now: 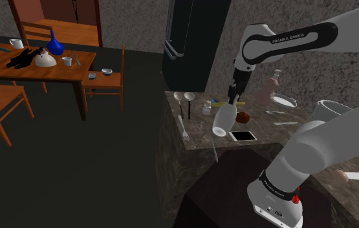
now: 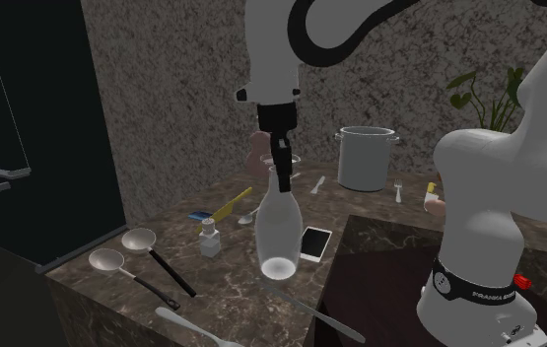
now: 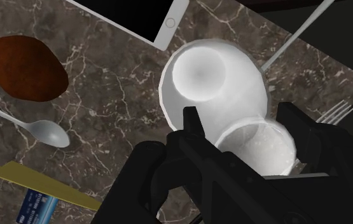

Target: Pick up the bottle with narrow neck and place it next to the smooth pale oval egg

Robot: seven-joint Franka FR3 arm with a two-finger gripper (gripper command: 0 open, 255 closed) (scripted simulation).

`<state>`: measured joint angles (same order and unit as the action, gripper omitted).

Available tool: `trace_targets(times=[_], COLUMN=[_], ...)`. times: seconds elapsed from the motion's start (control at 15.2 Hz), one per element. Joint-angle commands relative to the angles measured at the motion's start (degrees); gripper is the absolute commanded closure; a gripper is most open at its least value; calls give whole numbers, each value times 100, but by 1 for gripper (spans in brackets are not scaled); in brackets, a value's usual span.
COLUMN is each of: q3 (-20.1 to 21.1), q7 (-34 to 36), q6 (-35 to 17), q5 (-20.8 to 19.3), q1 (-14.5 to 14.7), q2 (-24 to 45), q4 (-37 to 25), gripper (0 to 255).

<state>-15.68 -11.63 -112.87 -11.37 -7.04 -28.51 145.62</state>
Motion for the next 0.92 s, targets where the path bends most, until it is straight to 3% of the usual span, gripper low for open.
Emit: trace_targets(times=[0.0,0.46,0.86], q3=[0,0,64], q7=[0,0,-20], q6=[0,0,505], q5=[0,0,40], q1=[0,0,11], q2=[0,0,-150], q4=[0,0,-356], gripper=[255,255,255])
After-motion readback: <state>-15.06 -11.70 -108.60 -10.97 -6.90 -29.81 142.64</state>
